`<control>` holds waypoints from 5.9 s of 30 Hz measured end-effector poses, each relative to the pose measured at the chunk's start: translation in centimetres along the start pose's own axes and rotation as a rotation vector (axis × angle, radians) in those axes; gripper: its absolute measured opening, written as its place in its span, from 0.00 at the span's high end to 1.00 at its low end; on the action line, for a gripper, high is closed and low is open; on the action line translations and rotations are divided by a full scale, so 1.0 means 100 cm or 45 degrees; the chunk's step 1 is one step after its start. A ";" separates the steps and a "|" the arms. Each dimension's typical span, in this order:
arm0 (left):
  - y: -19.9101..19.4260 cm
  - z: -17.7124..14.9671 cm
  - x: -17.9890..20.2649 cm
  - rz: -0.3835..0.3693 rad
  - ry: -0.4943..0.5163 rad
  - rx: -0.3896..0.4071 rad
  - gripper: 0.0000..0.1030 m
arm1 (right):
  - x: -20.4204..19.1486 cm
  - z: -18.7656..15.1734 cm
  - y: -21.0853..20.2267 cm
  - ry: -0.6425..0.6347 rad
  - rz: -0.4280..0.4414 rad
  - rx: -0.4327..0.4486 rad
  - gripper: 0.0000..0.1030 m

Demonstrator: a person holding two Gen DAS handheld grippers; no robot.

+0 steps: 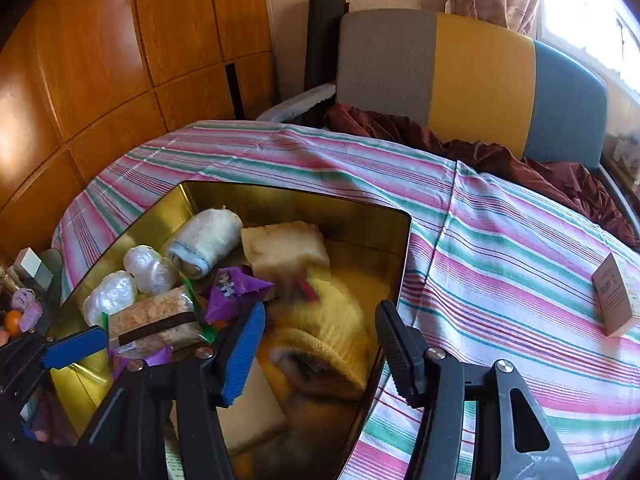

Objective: Organize objects
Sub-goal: 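Open left tool over tray while right lowers knit glove into tray and opens, then move both tools to table and grasp WEIDAN cracker packet with right tool, then grasp white tea box with left tool while right tool holds cracker packet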

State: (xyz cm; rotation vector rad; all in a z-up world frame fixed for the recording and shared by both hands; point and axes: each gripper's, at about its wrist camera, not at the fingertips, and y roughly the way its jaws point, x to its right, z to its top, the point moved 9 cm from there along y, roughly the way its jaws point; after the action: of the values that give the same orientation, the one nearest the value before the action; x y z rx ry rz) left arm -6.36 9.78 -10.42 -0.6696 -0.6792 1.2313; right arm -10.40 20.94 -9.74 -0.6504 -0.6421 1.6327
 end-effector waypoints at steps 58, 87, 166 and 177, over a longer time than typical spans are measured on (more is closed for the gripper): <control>-0.004 -0.053 0.244 -0.513 0.468 -0.163 0.25 | 0.405 -0.130 -0.124 0.479 -0.654 -0.091 0.27; 0.038 -0.031 0.295 -0.457 0.451 -0.218 0.24 | 0.536 -0.114 -0.066 0.631 -0.598 -0.207 0.53; 0.075 0.011 0.376 -0.383 0.593 0.218 0.50 | 0.430 -0.115 -0.093 0.606 -0.452 -0.156 0.53; 0.039 -0.011 0.336 -0.452 0.511 0.184 0.50 | 0.368 -0.105 -0.090 0.420 -0.412 -0.115 0.53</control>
State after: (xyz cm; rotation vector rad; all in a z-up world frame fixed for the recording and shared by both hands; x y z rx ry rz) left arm -1.26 43.22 -10.72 -0.6203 -0.3501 0.7782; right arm -1.86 59.20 -12.91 -0.8152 -0.5481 1.1701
